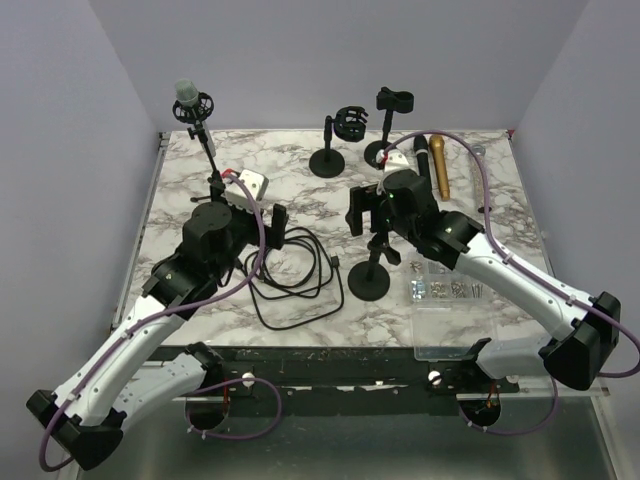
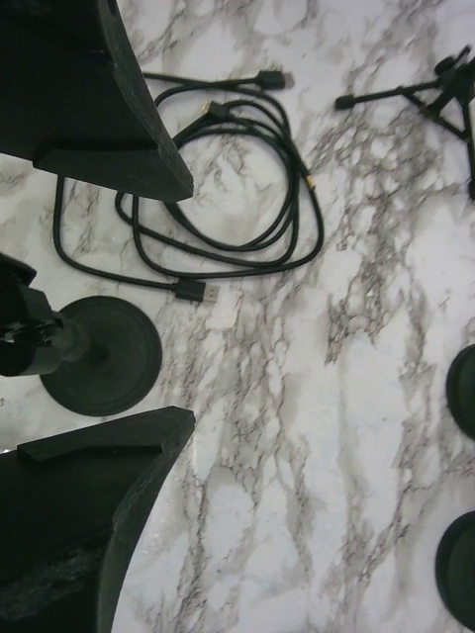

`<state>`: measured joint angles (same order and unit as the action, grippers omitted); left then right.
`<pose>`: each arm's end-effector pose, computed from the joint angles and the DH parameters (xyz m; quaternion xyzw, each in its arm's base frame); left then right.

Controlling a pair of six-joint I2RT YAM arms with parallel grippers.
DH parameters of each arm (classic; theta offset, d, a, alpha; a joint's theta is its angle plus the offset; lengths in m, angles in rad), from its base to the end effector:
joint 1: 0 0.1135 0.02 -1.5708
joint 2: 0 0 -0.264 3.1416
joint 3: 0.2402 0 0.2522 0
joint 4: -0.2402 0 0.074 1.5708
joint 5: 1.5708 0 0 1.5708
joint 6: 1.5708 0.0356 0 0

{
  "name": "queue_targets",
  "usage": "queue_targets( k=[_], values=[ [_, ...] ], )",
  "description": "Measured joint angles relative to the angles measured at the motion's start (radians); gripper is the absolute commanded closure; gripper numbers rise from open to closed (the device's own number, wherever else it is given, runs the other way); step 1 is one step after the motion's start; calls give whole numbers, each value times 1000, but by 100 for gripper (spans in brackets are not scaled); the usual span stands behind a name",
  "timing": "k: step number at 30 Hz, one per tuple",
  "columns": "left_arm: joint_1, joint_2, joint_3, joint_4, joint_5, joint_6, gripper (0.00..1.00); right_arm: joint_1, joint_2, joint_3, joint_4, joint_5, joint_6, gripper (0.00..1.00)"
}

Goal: Remove the microphone from the stand

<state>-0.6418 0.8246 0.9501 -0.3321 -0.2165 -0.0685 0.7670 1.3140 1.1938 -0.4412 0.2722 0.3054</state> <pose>0.1510 -0.1033 0.3752 0.1529 0.7595 -0.1393 0.6168 0.2190 0.1978 0.3414 -0.1345 0.8592 0.1426 0.4725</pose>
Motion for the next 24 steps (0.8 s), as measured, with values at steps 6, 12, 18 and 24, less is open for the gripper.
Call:
queue_targets(
  k=[6, 12, 18, 24],
  values=[
    [96, 30, 116, -31, 16, -81, 1, 0, 0, 33, 55, -27, -3, 4],
    [282, 83, 314, -70, 66, -188, 2, 0, -6, 18, 89, -41, -12, 3],
    [493, 230, 495, -106, 133, -300, 2, 0, -34, -32, 104, -50, -16, 2],
    [617, 466, 646, -120, 169, -358, 1, 0, -71, -63, 106, -58, -16, 2]
  ],
)
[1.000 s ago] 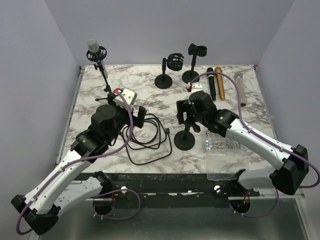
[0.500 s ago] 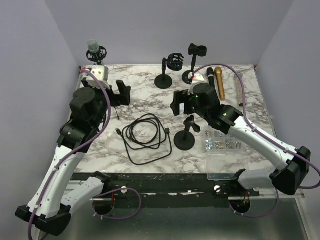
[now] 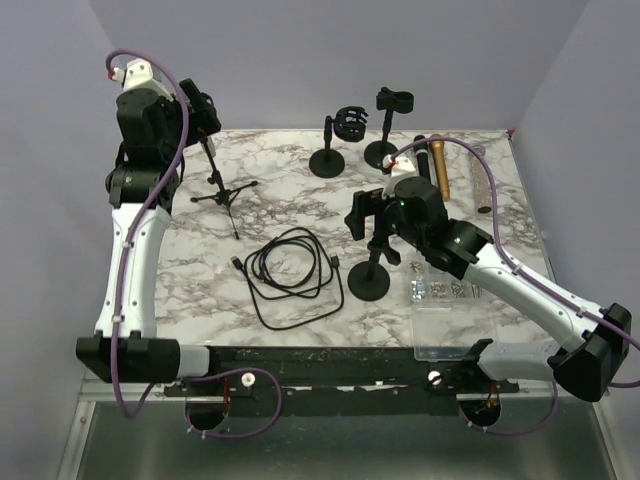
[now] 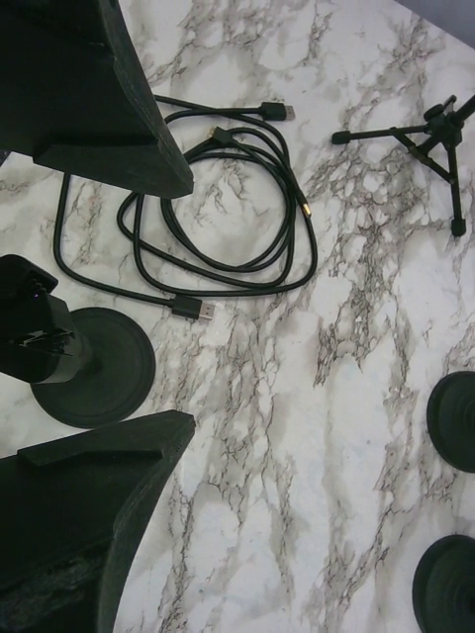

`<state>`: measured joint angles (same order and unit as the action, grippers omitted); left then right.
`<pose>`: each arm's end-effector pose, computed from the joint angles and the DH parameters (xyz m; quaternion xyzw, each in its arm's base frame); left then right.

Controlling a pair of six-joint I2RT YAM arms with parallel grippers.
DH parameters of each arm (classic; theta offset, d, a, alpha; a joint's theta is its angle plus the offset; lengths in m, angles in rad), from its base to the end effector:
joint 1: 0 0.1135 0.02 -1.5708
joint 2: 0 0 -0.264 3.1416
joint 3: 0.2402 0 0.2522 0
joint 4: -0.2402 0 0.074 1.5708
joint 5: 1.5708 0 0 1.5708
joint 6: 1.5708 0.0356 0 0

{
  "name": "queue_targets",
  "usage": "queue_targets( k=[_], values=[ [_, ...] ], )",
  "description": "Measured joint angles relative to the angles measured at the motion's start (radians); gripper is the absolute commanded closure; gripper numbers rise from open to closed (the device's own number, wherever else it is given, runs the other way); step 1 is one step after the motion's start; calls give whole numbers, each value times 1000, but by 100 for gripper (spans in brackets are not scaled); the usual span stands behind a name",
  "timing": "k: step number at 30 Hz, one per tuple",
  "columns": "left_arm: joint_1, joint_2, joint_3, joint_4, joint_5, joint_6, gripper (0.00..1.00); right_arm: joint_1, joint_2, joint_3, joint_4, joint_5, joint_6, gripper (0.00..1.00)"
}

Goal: Remove the microphone from the stand

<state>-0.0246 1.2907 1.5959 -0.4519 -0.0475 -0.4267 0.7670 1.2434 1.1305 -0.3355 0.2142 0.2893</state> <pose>0.2710 -0.0050 0.4820 -0.1663 0.7385 -0.1286 0.6407 0.2092 0.1912 0.3483 -0.1439 0.8313 0.1885 0.5027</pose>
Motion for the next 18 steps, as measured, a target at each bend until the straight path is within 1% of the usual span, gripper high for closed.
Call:
queue_targets(
  k=[5, 7, 10, 14, 16, 18],
  values=[
    [53, 185, 147, -4, 27, 19, 1, 0, -27, -10, 0, -3, 0, 1],
    [69, 269, 237, -7, 34, 33, 1, 0, -32, -10, 0, -3, 0, 1],
    [79, 387, 368, -5, 31, 66, 4, 0, -35, -10, -3, -2, 0, 0],
    [80, 481, 473, -14, 7, 109, 10, 0, -35, -10, -7, -2, -2, 0],
    [79, 509, 499, -14, -7, 133, 15, 0, -35, -10, -9, -2, -3, 0],
    [80, 521, 502, -14, -19, 148, 17, 0, -35, -10, -10, -2, -3, 0]
  ],
)
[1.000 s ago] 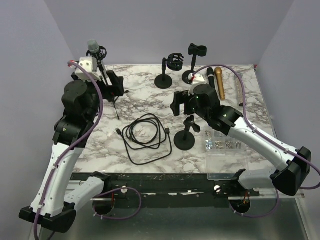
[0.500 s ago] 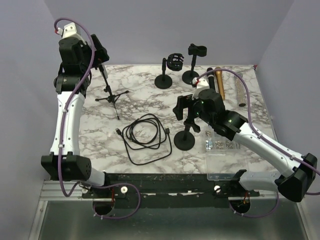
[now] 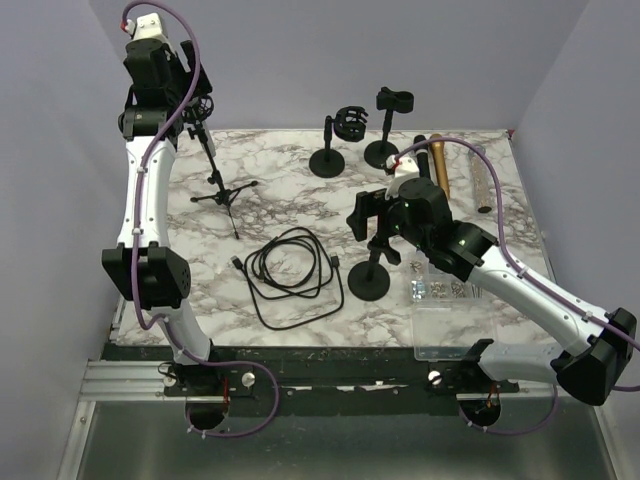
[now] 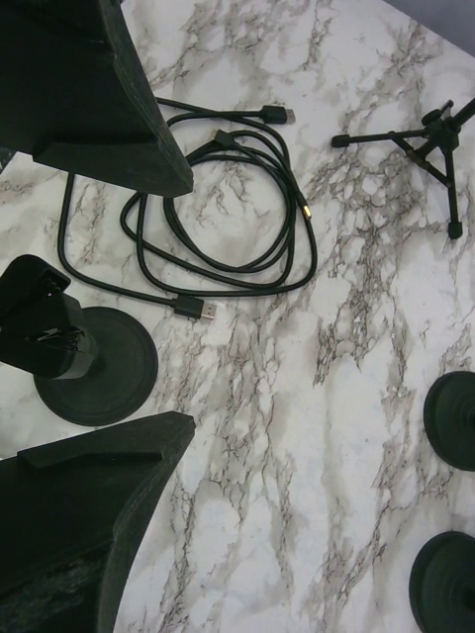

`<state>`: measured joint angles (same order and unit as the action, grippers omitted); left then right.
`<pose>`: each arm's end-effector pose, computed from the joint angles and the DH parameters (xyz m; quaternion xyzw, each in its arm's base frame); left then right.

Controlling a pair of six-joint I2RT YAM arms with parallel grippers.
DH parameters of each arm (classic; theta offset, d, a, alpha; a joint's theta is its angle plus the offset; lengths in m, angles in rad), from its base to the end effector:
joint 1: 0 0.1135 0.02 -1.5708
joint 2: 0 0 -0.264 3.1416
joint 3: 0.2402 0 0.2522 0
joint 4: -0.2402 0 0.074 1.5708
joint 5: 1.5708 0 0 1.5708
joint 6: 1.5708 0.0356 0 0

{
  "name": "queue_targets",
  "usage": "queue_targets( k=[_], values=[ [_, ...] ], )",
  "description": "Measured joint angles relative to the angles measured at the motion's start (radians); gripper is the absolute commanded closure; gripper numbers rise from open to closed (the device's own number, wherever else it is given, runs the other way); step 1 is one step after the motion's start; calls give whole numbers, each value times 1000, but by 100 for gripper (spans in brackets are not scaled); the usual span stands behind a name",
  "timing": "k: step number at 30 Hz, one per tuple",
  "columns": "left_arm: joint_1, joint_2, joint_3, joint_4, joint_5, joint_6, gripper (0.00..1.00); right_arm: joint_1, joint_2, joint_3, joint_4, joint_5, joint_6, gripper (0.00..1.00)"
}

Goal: Remove the microphone from the stand

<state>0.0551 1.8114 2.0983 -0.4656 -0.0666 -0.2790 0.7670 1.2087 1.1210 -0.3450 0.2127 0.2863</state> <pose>0.4079 0.0249 0.4773 -0.1486 0.7527 -0.0462 0.6397 0.2029 0.1851 0.3531 -0.1438 0.8272 0.1920 0.5081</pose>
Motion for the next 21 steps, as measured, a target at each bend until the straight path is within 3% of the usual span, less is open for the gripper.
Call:
queue_targets(
  k=[10, 19, 21],
  values=[
    [0, 12, -65, 60, -40, 67, 27, 0, 7, 0, 0, 0, 0, 0],
    [-4, 55, -66, 75, -53, 97, 48, 0, 14, 0, -1, 0, 0, 0],
    [-5, 56, -66, 76, -53, 98, 57, 0, 14, 0, -1, 0, 0, 0]
  ],
)
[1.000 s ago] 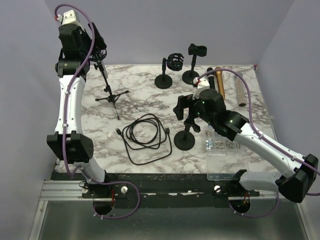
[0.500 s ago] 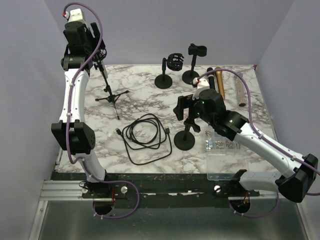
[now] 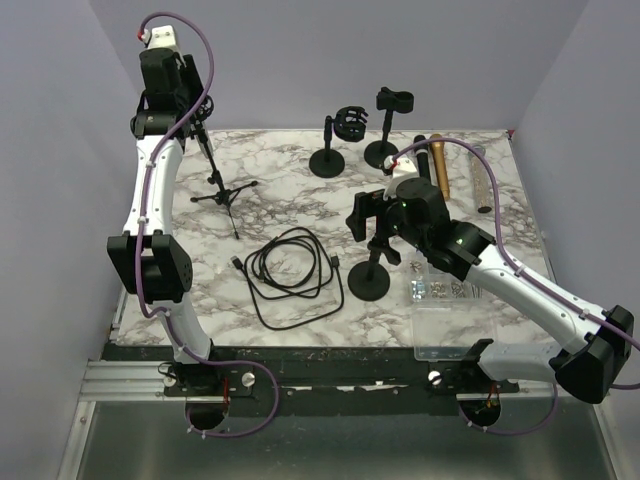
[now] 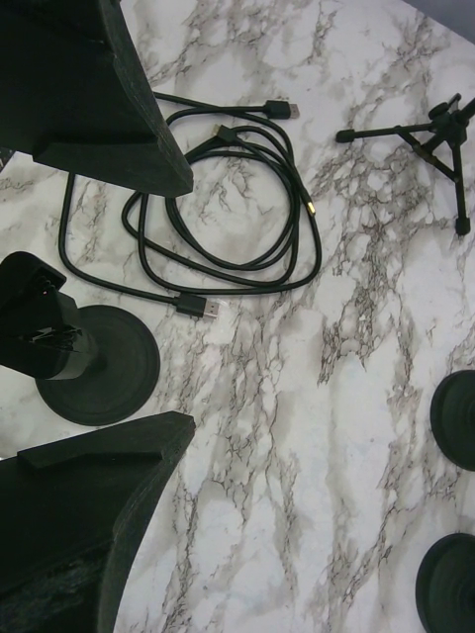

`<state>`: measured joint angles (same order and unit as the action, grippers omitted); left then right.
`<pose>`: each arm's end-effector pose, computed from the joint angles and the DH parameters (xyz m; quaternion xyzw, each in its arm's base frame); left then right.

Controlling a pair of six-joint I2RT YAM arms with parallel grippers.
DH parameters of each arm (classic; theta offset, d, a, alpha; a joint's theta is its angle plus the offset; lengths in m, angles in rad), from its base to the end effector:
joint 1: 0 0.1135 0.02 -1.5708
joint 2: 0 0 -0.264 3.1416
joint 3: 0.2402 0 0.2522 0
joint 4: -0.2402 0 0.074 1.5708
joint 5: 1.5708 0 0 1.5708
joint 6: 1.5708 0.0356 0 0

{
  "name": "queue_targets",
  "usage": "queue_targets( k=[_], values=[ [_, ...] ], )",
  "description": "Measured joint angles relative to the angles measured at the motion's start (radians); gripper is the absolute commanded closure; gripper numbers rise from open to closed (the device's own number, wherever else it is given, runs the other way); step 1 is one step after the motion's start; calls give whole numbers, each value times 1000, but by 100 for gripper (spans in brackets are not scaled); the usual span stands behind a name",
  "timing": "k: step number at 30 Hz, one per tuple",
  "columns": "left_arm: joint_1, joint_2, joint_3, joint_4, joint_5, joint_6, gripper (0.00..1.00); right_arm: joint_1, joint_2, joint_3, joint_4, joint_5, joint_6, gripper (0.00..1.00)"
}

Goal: Remove the microphone from the stand

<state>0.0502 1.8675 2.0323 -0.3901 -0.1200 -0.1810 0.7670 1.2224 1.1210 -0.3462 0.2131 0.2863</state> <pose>0.4348 0.0261 0.4409 -0.1272 0.7712 0.0061 0.6238 0.2052 0.1873 0.3494 -0.1453 0.8309 0.1883 0.5030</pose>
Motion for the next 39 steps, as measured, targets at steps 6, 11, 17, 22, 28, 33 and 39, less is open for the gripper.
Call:
queue_targets(
  k=[6, 11, 17, 22, 28, 33, 39],
  values=[
    [-6, 10, 26, -8, 3, 26, 89, 0, 0, 0, -1, 0, 0, 0],
    [-19, 12, 53, -8, -6, 61, 100, 0, -3, 0, -2, 1, 0, 0],
    [-62, -7, 119, -6, -61, 148, 100, 0, -6, 0, -4, 0, 1, 0],
    [-112, -80, 120, 14, -100, 206, 100, 0, -13, 0, -7, 1, 1, 0],
    [-189, -195, 120, 84, -166, 305, 100, 0, -20, 0, -8, 0, 1, 0],
    [-250, -273, 120, 167, -225, 384, 100, 0, -21, 0, -8, 0, 2, 0],
    [-285, -345, 119, 163, -213, 323, 100, 0, -33, 0, -8, 1, 3, 0]
  ],
)
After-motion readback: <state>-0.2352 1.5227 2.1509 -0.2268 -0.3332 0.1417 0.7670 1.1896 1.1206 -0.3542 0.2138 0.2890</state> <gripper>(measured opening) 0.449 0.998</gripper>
